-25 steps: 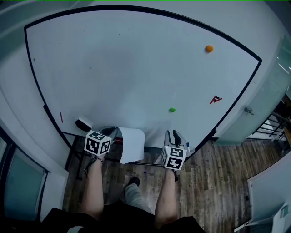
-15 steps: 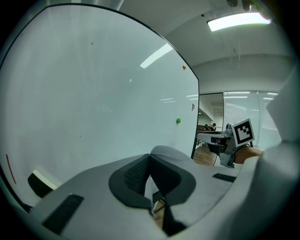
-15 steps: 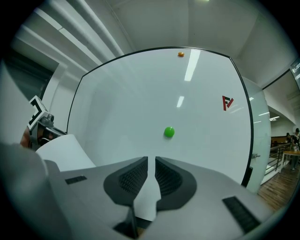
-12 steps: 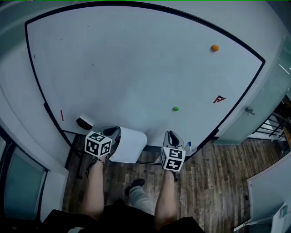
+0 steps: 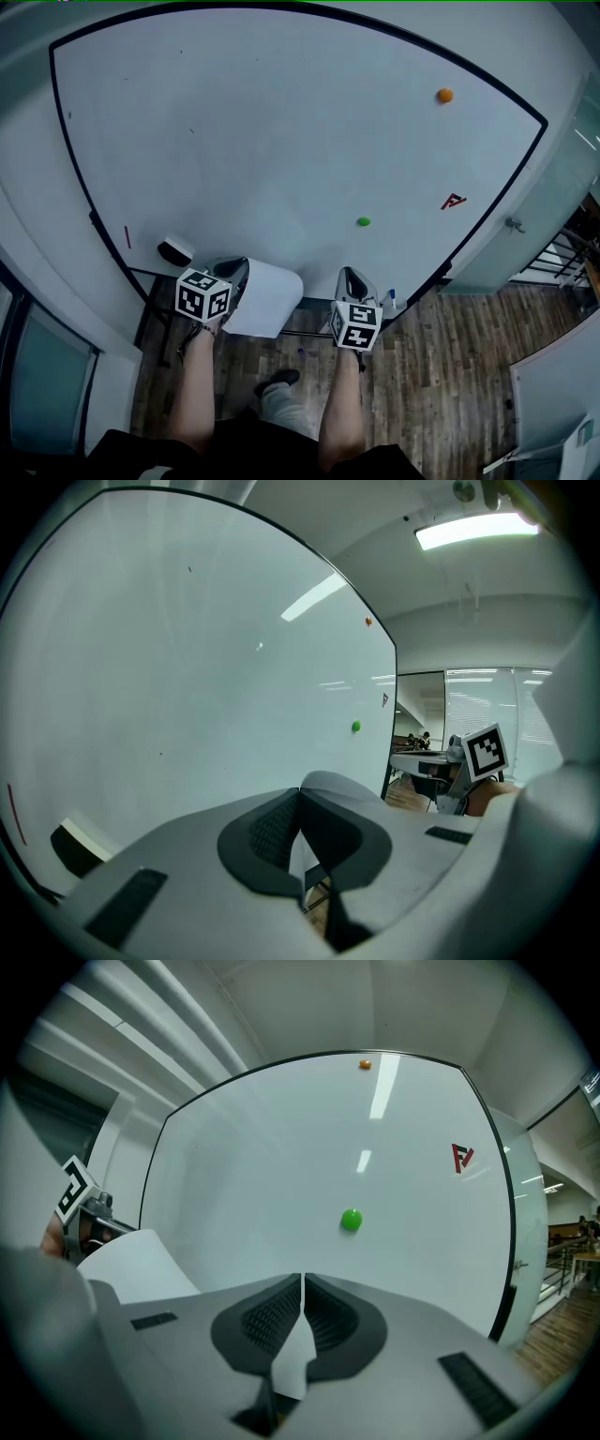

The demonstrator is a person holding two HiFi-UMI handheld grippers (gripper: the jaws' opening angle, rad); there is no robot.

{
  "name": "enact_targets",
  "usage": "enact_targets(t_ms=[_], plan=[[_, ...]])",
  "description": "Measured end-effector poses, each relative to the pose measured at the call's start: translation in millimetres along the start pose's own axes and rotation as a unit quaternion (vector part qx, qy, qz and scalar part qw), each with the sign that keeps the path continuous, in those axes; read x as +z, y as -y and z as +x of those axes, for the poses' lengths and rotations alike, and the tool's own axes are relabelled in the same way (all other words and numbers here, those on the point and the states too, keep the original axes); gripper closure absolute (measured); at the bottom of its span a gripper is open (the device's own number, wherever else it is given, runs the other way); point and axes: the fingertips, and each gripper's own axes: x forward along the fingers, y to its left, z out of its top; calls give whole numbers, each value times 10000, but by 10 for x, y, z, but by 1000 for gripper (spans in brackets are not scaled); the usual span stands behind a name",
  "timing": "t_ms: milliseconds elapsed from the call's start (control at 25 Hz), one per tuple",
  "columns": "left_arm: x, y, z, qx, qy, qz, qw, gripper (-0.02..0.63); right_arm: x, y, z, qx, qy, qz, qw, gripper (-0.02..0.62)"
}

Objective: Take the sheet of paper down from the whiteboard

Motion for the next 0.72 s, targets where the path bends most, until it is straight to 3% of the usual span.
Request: enact_targets(t_ms=[720], plan=[[155, 11, 181, -81, 136, 53, 9999, 584, -21, 95, 82, -19, -86, -47, 10000, 572]])
